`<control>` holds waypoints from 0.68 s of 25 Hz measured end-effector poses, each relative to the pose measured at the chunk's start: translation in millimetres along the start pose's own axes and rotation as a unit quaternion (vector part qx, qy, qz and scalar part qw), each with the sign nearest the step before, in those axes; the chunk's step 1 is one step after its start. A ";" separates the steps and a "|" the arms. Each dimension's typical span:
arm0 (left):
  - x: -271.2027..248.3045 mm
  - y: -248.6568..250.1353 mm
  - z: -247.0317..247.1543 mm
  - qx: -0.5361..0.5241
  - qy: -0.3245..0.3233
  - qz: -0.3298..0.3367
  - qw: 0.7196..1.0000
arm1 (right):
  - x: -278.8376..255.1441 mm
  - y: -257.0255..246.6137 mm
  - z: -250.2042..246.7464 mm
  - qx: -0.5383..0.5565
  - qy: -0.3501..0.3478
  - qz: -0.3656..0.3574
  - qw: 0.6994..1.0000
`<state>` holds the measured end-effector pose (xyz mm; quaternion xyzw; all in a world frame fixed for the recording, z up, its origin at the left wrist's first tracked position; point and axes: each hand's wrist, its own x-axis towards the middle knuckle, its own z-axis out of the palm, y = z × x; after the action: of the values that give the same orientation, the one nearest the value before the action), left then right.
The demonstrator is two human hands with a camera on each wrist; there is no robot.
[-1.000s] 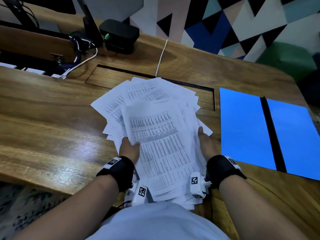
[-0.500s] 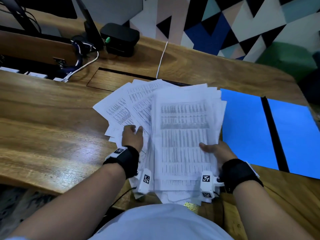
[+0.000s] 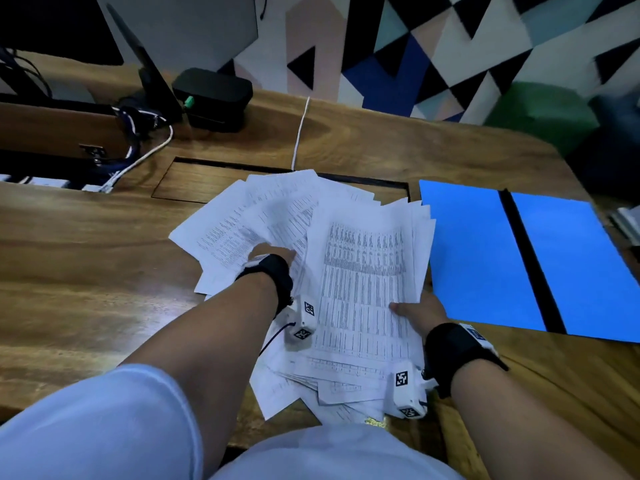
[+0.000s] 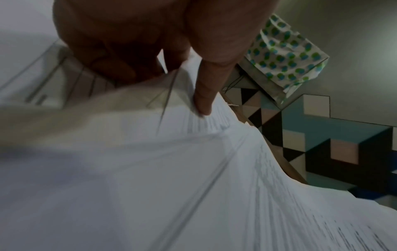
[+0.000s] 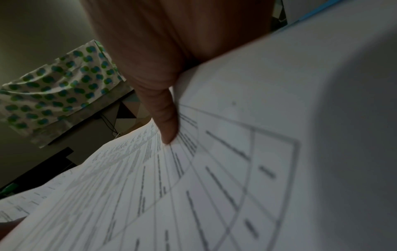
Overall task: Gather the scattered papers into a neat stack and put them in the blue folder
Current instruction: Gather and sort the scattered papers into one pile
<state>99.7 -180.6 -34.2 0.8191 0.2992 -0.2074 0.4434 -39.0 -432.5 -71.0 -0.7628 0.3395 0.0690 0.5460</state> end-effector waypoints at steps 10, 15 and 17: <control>-50.7 60.8 -103.6 -0.226 0.153 0.392 0.878 | -13.1 -2.2 -10.5 -0.045 -0.022 -0.043 0.998; -81.4 77.6 -166.1 -0.302 0.169 0.440 0.828 | -22.8 -0.7 -17.1 -0.005 -0.044 -0.060 0.997; -80.7 67.5 -157.2 -0.314 0.155 0.403 0.845 | -26.9 -0.8 -15.9 0.003 -0.044 -0.056 0.997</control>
<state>97.6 -100.5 137.1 0.7059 0.0565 0.2246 0.6694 -63.3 -434.4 -51.3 -0.7754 0.2722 0.0708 0.5654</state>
